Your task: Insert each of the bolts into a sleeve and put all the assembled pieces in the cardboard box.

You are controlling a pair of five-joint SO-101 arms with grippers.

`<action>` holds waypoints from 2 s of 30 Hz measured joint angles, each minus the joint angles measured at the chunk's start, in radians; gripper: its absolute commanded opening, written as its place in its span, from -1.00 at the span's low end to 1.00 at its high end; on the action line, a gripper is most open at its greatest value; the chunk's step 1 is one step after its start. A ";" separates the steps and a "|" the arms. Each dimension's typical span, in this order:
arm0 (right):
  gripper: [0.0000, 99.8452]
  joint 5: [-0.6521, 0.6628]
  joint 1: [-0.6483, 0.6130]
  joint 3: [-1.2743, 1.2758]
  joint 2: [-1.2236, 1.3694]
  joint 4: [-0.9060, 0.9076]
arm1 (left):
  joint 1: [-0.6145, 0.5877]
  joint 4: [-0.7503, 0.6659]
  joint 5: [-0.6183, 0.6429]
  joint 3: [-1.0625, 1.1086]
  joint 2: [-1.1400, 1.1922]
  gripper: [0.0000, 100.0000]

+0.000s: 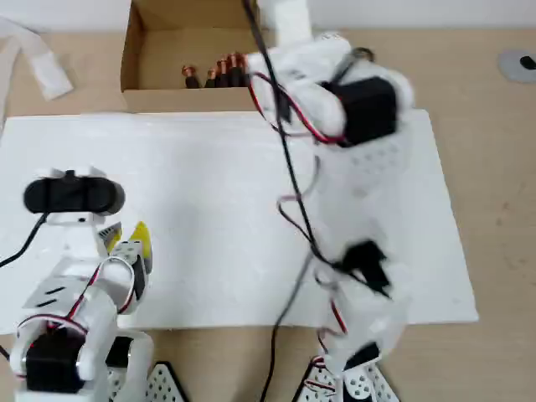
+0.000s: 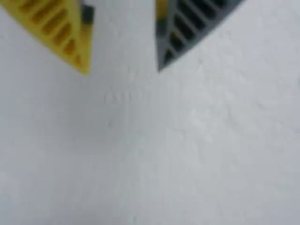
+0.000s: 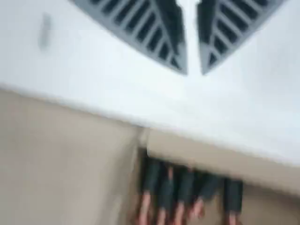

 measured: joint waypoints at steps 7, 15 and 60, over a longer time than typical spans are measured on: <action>-0.98 0.000 0.034 0.756 -0.571 -0.008 | -0.049 -0.046 0.000 0.072 -0.028 -0.99; -0.98 0.069 0.192 1.401 -0.953 -0.210 | -0.258 -0.342 0.000 0.338 -0.273 -0.98; -0.98 0.279 0.239 2.763 -1.959 -0.712 | -0.328 -0.356 0.006 0.700 -0.290 -0.99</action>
